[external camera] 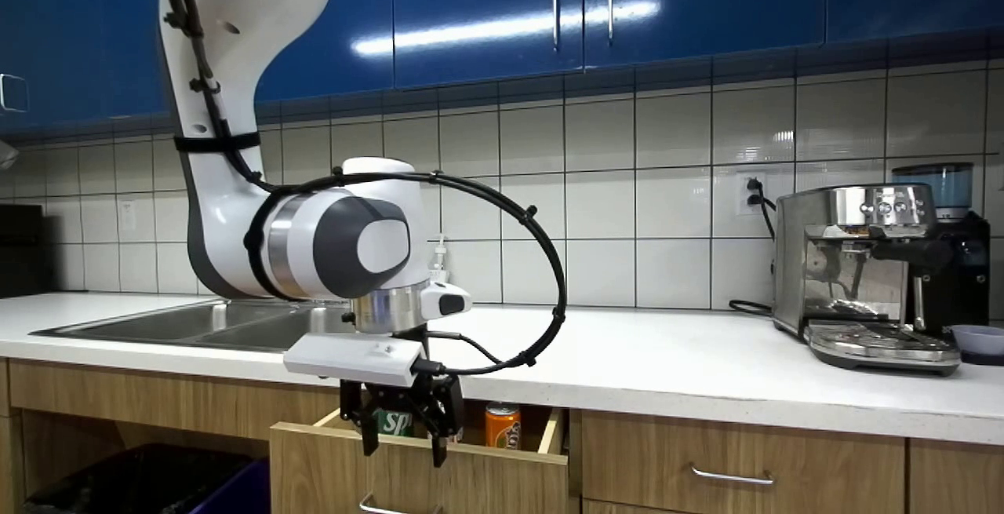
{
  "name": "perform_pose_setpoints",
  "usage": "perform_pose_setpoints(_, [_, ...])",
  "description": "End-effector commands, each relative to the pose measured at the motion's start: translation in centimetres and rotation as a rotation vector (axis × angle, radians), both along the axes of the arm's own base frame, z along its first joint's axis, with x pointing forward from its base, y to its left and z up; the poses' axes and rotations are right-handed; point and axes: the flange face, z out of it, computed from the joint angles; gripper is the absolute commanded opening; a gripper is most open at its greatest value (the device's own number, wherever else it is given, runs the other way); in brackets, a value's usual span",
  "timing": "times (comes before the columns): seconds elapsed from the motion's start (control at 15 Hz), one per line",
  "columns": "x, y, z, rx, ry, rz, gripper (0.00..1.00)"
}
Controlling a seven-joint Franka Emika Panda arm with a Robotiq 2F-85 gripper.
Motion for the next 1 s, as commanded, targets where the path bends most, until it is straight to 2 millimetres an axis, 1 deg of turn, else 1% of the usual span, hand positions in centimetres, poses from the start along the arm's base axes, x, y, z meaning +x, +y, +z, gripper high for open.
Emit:
perform_pose_setpoints(0.0, [-0.2, 0.2, -1.2, -0.004, 0.013, 0.033, 1.0])
perform_pose_setpoints(0.2, [-0.1, 0.4, -2.2, -0.003, 0.02, 0.037, 1.0])
perform_pose_setpoints(0.53, [0.9, 0.4, -3.1, 0.001, -0.001, 0.034, 1.0])
perform_pose_setpoints(0.93, [2.8, 0.6, -4.0, 0.008, -0.008, 0.045, 1.0])
